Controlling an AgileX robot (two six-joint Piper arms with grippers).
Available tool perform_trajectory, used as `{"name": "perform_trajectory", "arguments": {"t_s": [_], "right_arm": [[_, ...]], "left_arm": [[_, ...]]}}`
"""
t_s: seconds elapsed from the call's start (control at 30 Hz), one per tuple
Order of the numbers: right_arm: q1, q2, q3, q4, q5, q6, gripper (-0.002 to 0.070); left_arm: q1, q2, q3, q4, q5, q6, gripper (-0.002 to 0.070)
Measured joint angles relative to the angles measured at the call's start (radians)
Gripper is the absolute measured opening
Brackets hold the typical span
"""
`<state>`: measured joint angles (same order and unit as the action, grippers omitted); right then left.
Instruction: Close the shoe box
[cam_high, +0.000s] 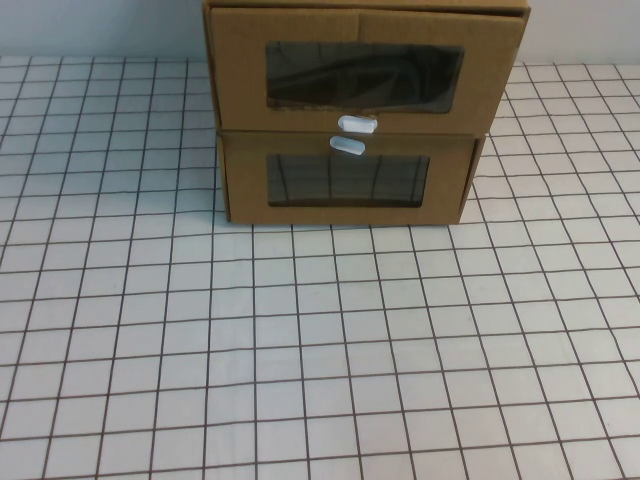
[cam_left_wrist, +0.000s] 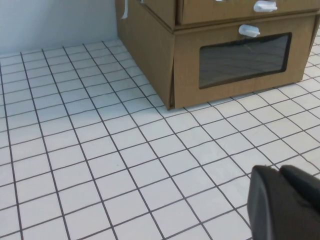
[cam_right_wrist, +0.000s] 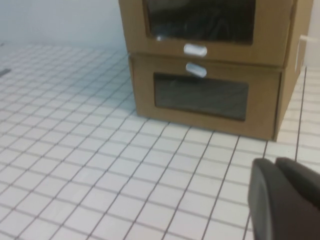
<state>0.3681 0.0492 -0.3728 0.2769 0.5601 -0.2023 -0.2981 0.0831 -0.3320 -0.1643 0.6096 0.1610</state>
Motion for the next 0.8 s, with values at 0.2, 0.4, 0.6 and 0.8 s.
{"name": "perform_trajectory", "arguments": {"t_s": [0.2, 0.4, 0.6, 0.8], "right_arm": [[0.0, 0.0, 0.0, 0.0, 0.078, 0.0, -0.0014], [0.0, 0.0, 0.0, 0.0, 0.111, 0.0, -0.0014], [0.0, 0.0, 0.0, 0.0, 0.116, 0.0, -0.0014], [0.0, 0.0, 0.0, 0.0, 0.116, 0.0, -0.0014]], "left_arm": [[0.0, 0.0, 0.0, 0.001, 0.006, 0.0, -0.0005], [0.0, 0.0, 0.035, 0.001, -0.012, 0.0, -0.0005], [0.0, 0.0, 0.136, 0.007, -0.146, 0.0, -0.0005], [0.004, -0.063, 0.327, 0.145, -0.394, -0.029, -0.0005]]}}
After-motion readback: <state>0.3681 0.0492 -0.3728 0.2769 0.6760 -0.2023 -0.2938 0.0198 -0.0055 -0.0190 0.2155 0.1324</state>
